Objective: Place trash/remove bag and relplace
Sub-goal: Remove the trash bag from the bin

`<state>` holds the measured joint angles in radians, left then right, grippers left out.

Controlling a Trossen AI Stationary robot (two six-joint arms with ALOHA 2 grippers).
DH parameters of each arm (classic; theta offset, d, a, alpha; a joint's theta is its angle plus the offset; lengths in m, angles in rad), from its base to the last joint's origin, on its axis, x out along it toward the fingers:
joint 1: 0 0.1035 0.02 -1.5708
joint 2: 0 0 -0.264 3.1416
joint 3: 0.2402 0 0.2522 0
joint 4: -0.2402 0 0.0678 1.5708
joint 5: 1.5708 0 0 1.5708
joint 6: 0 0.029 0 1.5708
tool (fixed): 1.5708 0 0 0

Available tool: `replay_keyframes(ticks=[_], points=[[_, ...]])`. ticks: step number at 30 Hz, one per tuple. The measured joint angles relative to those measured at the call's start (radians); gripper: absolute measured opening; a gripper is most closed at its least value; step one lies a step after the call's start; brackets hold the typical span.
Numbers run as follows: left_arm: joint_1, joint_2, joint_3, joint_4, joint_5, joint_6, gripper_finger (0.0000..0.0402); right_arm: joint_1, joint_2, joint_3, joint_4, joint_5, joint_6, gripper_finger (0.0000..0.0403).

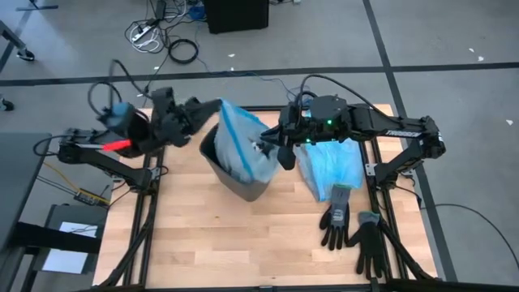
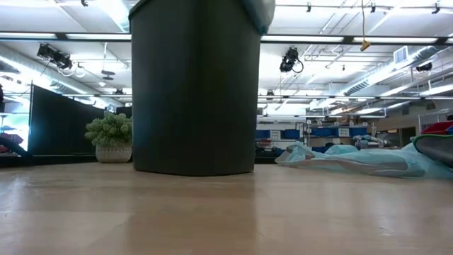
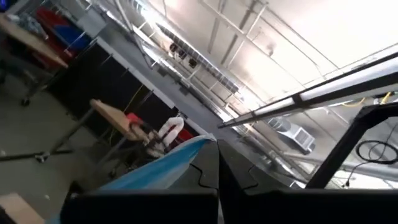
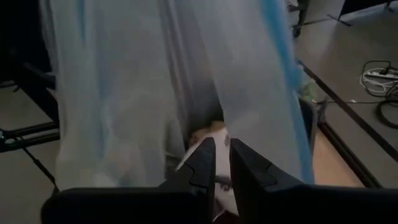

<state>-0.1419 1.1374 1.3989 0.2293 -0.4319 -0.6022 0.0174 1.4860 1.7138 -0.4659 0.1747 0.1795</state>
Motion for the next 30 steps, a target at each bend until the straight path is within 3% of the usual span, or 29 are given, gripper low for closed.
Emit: replay_keyframes(ticks=[7,13,17,25,30], points=[[0.006,-0.002,0.205,-0.251,-0.015,0.177,0.0,0.0,-0.056,0.019,-0.003,0.037,0.074,0.0038],[0.012,0.0,0.302,-0.597,-0.113,0.192,0.0,0.022,-0.141,0.021,-0.03,0.214,0.085,0.0038],[0.011,-0.005,0.341,-0.78,-0.14,0.149,0.0,0.022,-0.153,0.018,-0.137,0.233,0.156,0.0038],[0.011,-0.03,0.493,-0.739,-0.145,0.232,0.0001,0.099,-0.094,-0.108,-0.106,0.225,-0.094,0.0039],[0.011,-0.028,0.548,-0.76,-0.143,0.255,0.0002,0.129,-0.066,-0.138,-0.037,0.275,-0.281,0.0039]])
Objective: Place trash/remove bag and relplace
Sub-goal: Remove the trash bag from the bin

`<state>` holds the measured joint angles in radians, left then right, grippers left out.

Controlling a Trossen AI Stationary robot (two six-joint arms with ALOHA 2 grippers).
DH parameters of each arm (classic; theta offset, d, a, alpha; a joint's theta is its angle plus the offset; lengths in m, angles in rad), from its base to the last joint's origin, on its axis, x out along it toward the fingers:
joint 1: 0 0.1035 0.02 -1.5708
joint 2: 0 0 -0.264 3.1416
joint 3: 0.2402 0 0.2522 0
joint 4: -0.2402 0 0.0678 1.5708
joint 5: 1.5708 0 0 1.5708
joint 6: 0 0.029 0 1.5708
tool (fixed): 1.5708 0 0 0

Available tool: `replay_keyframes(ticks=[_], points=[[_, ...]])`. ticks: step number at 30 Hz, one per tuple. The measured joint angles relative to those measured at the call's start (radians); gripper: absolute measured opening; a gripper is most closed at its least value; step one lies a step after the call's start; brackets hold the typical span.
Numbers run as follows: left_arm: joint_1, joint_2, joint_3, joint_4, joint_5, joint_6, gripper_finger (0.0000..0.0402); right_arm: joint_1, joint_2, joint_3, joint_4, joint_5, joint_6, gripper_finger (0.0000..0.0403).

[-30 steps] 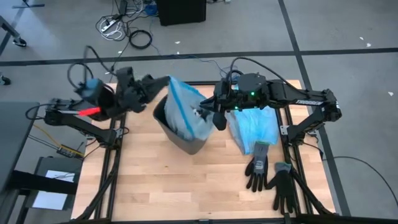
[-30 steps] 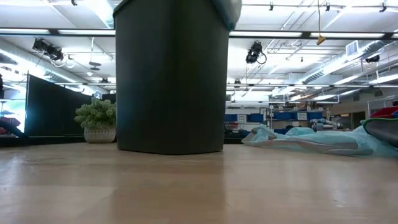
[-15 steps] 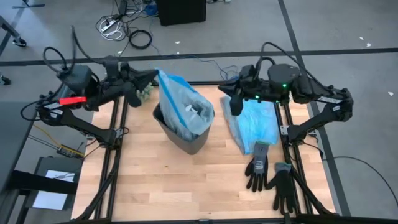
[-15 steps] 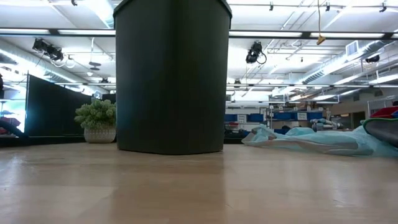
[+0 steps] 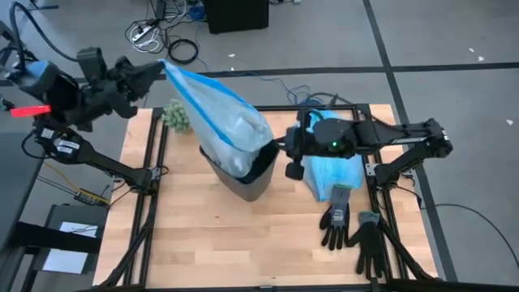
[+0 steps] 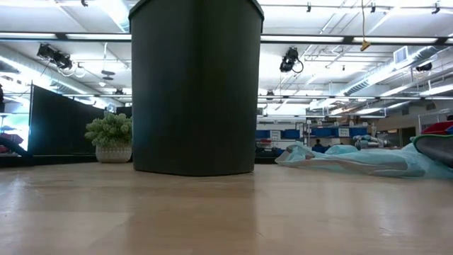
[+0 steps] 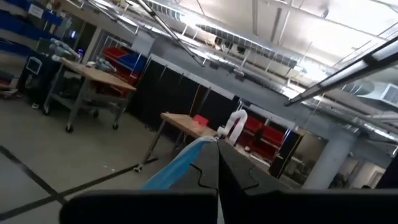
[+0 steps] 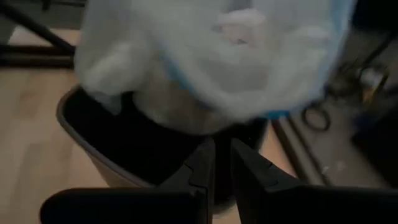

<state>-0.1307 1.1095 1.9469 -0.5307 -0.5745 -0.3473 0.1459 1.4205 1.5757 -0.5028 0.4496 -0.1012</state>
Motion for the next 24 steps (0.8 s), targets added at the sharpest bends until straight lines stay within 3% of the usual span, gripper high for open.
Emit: replay_keyframes(ticks=[6,11,14,17,24], points=[[-0.001,-0.008,0.056,-0.159,0.047,-0.078,0.0002,0.016,0.0,-0.013,0.094,0.005,-0.297,0.0049],[-0.002,-0.038,0.097,-0.389,0.27,-0.182,0.0002,0.002,0.0,-0.013,0.165,0.004,-0.481,0.0096],[-0.002,-0.052,0.137,-0.544,0.37,-0.265,0.0003,-0.029,0.001,-0.013,0.163,0.007,-0.503,0.0128],[-0.002,-0.07,0.184,-0.676,0.389,-0.342,0.0003,-0.064,0.001,-0.013,0.144,0.009,-0.472,0.0148],[-0.002,-0.129,0.281,-0.883,0.383,-0.461,0.0003,-0.102,0.029,-0.015,0.113,-0.035,-0.441,0.0138]])
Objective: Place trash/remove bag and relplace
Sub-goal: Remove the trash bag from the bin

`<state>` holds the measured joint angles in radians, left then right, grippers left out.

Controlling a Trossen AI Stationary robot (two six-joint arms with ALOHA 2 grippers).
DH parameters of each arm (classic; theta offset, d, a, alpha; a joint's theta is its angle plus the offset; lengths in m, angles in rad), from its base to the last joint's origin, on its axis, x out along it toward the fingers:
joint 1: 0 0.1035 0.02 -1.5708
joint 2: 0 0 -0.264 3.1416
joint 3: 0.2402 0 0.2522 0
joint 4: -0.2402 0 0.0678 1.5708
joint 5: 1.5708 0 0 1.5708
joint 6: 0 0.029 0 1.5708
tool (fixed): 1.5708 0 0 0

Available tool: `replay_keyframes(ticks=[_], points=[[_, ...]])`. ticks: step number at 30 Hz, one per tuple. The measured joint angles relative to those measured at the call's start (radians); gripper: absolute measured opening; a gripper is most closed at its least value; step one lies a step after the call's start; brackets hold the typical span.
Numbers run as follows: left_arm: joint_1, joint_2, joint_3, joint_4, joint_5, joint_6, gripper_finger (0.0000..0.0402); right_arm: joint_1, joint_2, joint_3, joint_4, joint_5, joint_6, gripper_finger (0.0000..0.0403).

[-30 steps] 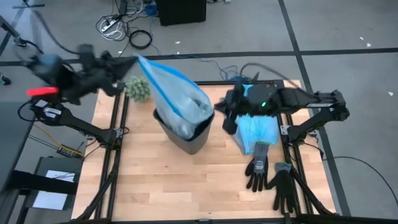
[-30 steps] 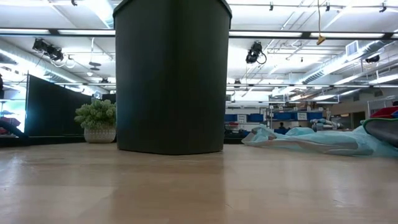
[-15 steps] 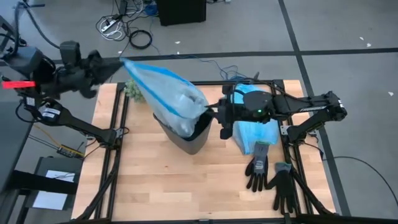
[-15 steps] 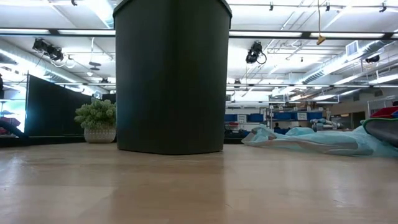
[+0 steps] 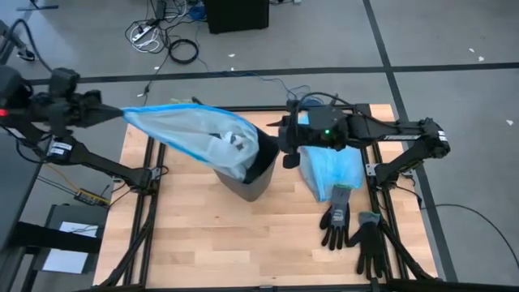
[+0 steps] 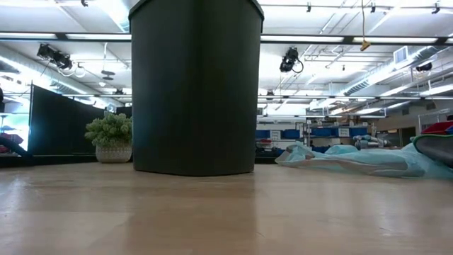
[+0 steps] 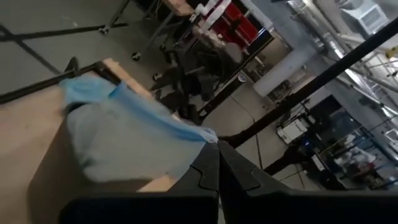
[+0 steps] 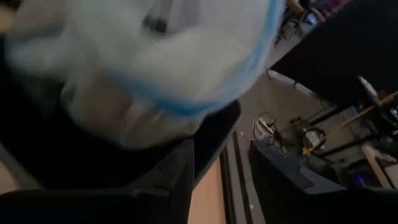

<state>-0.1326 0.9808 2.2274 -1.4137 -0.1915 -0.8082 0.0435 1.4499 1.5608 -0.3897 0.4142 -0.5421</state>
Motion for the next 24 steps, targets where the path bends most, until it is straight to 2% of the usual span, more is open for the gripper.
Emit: replay_keyframes(ticks=[7,13,16,20,24], points=[[0.0,-0.075,0.022,-0.073,-0.095,-0.085,0.0003,0.001,0.101,0.001,0.057,-0.012,-0.124,0.0124],[0.0,-0.099,0.02,-0.091,-0.144,-0.087,0.0003,0.025,0.17,0.001,0.167,0.259,-0.382,0.0129],[0.0,-0.108,0.02,-0.101,-0.16,-0.092,0.0003,0.044,0.17,0.001,0.244,0.317,-0.458,0.013],[0.0,-0.105,0.019,-0.108,-0.163,-0.094,0.0003,0.074,0.145,0.023,0.344,0.29,-0.497,0.0129],[0.0,-0.105,0.013,-0.109,-0.163,-0.09,0.0003,0.072,0.124,0.044,0.374,0.239,-0.458,0.0128]])
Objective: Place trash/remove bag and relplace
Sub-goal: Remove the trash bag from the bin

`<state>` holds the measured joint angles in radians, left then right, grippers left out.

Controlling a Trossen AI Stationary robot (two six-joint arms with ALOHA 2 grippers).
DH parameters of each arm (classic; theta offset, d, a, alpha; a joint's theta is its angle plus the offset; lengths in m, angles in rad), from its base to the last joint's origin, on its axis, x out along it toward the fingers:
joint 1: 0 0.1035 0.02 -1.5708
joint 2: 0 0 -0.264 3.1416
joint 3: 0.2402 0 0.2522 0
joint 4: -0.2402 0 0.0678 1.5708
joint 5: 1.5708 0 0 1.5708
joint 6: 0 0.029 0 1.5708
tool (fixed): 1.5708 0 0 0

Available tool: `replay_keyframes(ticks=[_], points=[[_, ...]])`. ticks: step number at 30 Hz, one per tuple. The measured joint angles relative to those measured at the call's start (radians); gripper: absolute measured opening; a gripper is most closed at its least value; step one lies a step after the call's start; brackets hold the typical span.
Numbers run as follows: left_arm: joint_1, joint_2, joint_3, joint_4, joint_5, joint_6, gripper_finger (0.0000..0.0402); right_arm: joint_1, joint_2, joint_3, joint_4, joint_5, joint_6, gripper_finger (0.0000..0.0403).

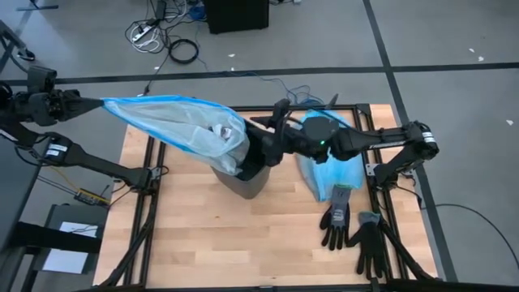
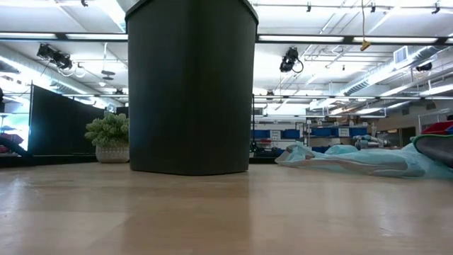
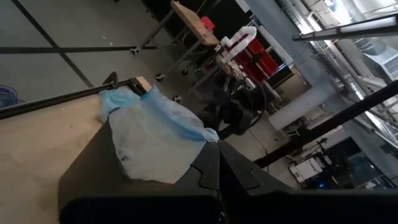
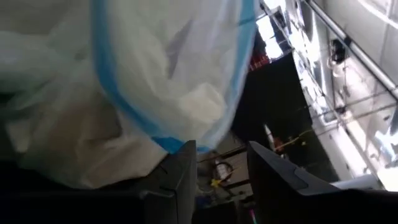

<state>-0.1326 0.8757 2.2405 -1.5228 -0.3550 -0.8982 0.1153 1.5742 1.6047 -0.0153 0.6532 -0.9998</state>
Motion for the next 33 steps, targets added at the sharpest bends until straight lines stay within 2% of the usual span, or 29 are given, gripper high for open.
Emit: replay_keyframes(ticks=[8,15,22,33], points=[[0.0,0.0,-0.001,-0.003,-0.018,0.015,0.0003,-0.031,-0.003,-0.006,-0.146,-0.11,0.099,0.0127],[0.0,0.0,-0.001,-0.002,-0.019,0.008,0.0003,-0.053,0.022,-0.012,-0.051,-0.181,0.11,0.0128],[0.0,0.0,-0.001,-0.002,-0.026,0.007,0.0003,-0.059,0.028,-0.014,-0.038,-0.186,0.116,0.0122],[0.0,0.0,-0.001,-0.002,-0.043,0.007,0.0003,-0.119,0.028,-0.014,-0.052,-0.212,0.154,0.0081]])
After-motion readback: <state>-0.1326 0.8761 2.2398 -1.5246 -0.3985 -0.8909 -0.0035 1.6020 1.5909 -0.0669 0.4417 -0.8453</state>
